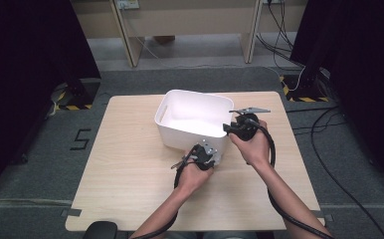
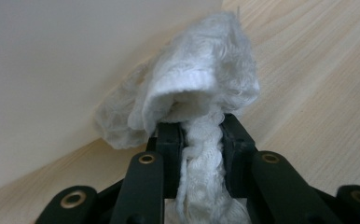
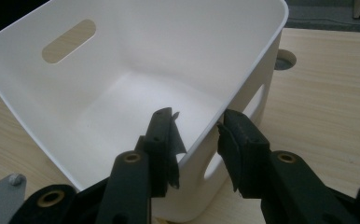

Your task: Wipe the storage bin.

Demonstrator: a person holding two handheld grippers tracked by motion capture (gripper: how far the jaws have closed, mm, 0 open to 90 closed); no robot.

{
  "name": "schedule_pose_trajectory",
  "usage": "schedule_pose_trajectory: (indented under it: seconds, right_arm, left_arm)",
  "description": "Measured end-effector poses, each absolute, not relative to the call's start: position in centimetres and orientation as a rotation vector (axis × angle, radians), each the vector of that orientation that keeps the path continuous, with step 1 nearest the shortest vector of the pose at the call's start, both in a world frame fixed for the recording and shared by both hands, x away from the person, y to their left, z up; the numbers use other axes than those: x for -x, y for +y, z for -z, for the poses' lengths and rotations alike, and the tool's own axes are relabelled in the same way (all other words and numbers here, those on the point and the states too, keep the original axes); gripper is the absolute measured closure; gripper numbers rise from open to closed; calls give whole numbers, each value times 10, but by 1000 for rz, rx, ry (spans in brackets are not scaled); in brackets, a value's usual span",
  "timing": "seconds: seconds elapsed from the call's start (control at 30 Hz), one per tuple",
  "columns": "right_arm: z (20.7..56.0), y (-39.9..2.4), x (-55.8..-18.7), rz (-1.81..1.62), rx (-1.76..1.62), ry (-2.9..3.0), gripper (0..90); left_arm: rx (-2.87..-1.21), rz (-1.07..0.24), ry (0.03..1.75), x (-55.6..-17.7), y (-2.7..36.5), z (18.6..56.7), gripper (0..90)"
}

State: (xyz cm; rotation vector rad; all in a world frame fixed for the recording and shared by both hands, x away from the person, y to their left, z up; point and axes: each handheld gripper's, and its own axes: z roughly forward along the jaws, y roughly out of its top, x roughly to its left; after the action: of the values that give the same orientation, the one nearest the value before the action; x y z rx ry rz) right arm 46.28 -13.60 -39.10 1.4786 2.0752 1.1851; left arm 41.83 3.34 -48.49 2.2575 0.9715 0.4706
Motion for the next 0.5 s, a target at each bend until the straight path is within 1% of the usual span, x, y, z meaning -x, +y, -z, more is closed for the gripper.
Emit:
schedule_pose_trajectory:
  seconds: [0.5]
  right_arm:
    - [391,-136,-463,-1186,-1481,2073,648]
  left_arm:
    - [-2247,-457,939,-416,27,478,729]
